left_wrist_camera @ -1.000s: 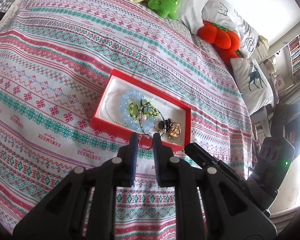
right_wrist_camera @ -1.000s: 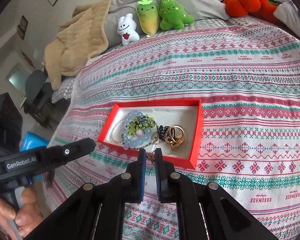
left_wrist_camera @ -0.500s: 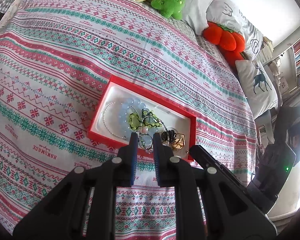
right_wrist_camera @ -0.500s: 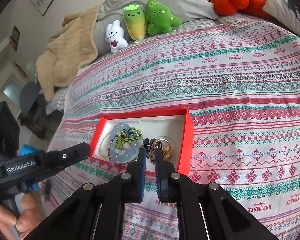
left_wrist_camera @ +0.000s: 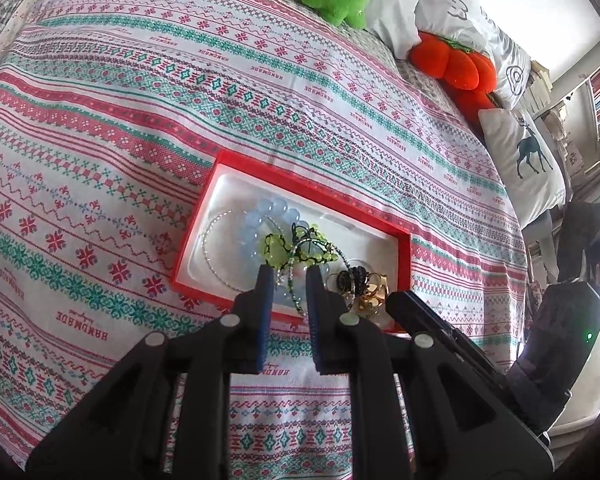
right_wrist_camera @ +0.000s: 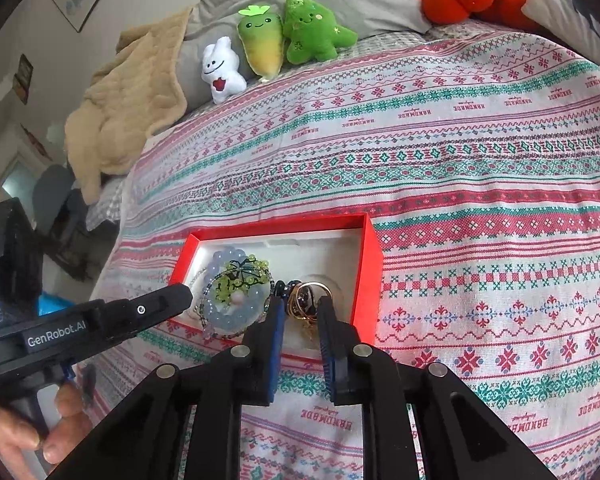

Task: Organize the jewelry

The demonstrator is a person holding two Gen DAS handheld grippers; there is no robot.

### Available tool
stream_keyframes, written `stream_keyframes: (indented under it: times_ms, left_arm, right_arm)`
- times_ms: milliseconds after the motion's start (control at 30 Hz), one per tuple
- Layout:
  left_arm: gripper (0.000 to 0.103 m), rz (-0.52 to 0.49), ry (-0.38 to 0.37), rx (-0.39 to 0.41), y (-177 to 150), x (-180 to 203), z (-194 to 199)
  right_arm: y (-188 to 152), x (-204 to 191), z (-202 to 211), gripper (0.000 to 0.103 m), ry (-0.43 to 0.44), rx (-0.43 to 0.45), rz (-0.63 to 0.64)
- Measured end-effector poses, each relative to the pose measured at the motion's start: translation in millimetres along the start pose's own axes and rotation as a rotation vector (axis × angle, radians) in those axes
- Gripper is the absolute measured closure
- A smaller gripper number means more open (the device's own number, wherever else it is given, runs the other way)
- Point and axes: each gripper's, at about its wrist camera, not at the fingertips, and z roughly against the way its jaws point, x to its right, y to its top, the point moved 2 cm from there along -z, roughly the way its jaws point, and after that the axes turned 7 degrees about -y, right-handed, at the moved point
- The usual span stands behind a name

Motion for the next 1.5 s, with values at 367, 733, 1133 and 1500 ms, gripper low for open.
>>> stream_keyframes:
  times_ms: [367,733,1133,1500]
  left_arm:
    - [0.086,-0.016,0.049,0.027,-1.8,-2.5,8.0]
    - [0.085,-0.107,0.160,0.050,-12.3,1.2,22.3]
    - [0.064,-0.212,0.252,0.107,-31.1,10.8,49.6]
    - [0.029,-0.248,0.268,0.158,-60.3,15.4,82.6]
  right_arm:
    - [-0.9,0.1,9.9,0.083,0.022,0.017,-0.020]
    - [-7.7,-0.5,16.5,0.078,0.021,-0.003,-0.011]
    - [-21.3,-14.4,44.5,0.069,-0.006,0.049,0.064]
    - [-52.5,-30.4,90.9,0.031,-0.056,0.133,0.216]
